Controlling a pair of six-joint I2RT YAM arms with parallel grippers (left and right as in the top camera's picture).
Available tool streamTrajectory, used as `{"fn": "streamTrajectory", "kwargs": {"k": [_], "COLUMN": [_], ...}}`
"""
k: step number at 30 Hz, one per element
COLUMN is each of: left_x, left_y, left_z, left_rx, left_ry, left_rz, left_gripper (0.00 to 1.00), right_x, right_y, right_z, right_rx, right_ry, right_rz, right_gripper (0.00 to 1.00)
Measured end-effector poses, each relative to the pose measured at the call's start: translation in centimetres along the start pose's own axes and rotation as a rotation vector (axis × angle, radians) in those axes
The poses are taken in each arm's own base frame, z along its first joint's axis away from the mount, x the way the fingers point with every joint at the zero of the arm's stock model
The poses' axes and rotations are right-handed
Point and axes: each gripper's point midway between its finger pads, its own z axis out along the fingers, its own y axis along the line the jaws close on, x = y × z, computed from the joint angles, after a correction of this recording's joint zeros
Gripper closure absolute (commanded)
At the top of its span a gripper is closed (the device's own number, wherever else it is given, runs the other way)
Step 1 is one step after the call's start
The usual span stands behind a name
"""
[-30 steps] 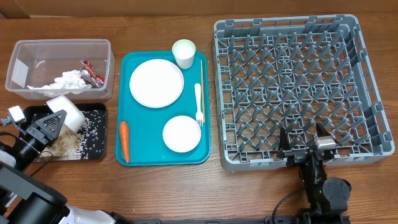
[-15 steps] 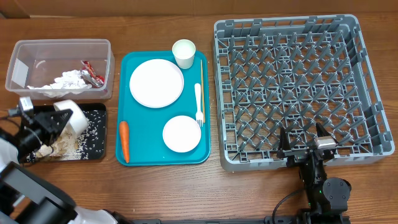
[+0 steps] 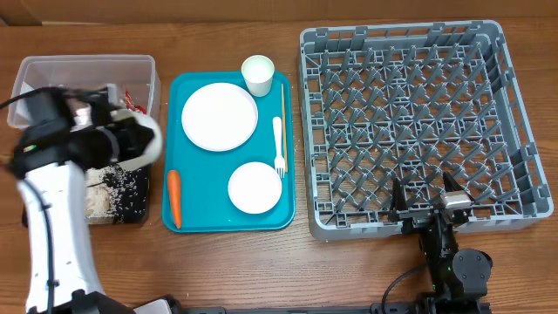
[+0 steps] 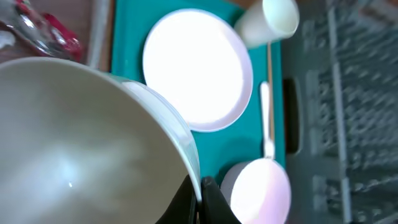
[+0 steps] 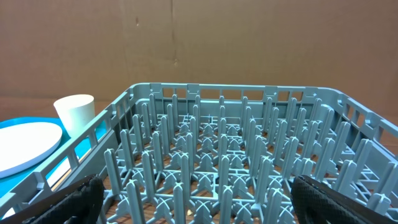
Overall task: Sort waste into correct bins and load items into the dishwasher rack
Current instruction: 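Carry the empty bowl back and set it on the teal tray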
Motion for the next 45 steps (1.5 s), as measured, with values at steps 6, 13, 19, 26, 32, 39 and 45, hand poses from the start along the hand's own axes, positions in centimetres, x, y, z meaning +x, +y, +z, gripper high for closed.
{"fn": "streamTrajectory", "kwargs": {"k": [6, 13, 19, 26, 32, 39, 45], "left_x": [2.7, 5.1, 6.4, 9.4, 11.8, 12.9, 13.0], "left_y": [-4.3, -8.0, -8.1, -5.9, -4.2, -3.4, -3.4], "left_z": [3.9, 6.2, 7.5, 9.4, 10.4, 11.5, 11.6], "left_rx": [-0.135, -0.177, -0.242, -0.299, -0.321, -0.312, -0.311], "left_ry": [0.128, 0.190, 0.234, 0.328, 0.378, 0.375, 0.375], "left_rz": [0.191, 0.290, 0.311, 0.282, 0.258, 0.255, 0.247], "left_gripper": [0.95, 0.96, 0.96, 0.96, 0.96, 0.95, 0.73], "right_x": [0.0, 0.0, 0.0, 0.0, 0.0, 0.0, 0.0], "right_y": [0.0, 0.0, 0.0, 0.0, 0.0, 0.0, 0.0], "right_z": [0.0, 0.0, 0.0, 0.0, 0.0, 0.0, 0.0], "right_rx": [0.000, 0.000, 0.000, 0.000, 0.000, 0.000, 0.000], "right_ry": [0.000, 0.000, 0.000, 0.000, -0.001, 0.000, 0.000], "right_rz": [0.000, 0.000, 0.000, 0.000, 0.000, 0.000, 0.000], "right_gripper": [0.00, 0.00, 0.00, 0.00, 0.00, 0.00, 0.00]}}
